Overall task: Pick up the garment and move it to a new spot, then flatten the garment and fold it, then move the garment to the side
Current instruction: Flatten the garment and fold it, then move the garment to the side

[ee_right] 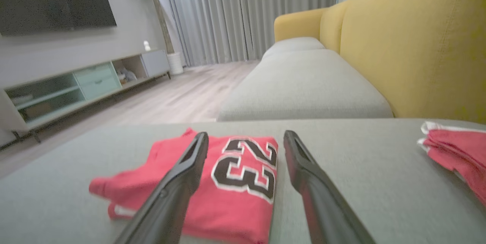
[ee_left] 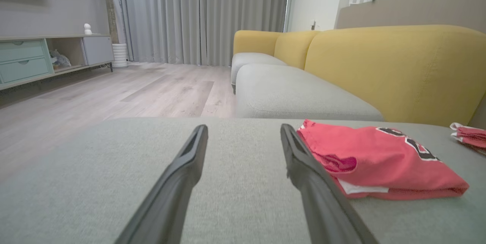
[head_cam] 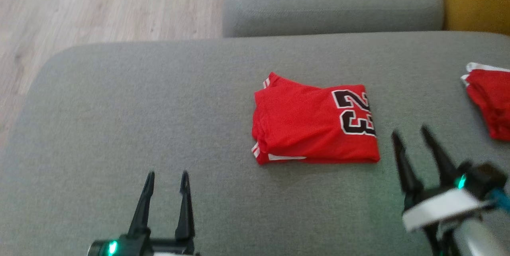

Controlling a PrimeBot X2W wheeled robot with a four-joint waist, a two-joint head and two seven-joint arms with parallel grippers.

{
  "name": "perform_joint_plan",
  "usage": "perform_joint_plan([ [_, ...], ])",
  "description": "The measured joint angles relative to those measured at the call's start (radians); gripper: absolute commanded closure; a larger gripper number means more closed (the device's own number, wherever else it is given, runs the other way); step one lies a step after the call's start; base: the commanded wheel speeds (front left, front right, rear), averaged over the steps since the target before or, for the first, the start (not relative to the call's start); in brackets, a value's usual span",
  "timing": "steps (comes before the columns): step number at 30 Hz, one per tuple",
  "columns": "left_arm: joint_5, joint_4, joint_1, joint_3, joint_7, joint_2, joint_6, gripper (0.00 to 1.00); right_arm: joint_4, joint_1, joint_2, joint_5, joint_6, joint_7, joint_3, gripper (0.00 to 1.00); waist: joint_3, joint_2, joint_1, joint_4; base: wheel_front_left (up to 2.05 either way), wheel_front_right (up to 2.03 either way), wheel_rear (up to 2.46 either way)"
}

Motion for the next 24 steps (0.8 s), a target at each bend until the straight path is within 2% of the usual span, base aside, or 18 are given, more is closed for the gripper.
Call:
perform_joint_plan([
  [7, 0.017, 0.03, 0.07, 0.056, 0.0, 0.001, -0.018, 0.0, 0.016, 0.142, 0.067, -0.177, 0.0, -0.001, -0.008, 0.0, -0.055, 0.0, 0.0, -0.03, 0.0, 0.0, 0.0],
  [13, 0.025, 0.04, 0.096, 0.078, 0.0, 0.001, -0.036, 0.0, 0.012, 0.196, 0.126, -0.217, 0.0, -0.001, -0.048, 0.0, -0.072, 0.0, 0.0002, -0.033, 0.0, 0.0, 0.0],
  [24, 0.026, 0.064, 0.097, 0.091, 0.0, 0.0, -0.044, 0.0, 0.005, 0.197, 0.143, -0.241, 0.0, -0.001, -0.072, 0.0, -0.072, 0.0, 0.0002, -0.032, 0.0, 0.0, 0.0],
])
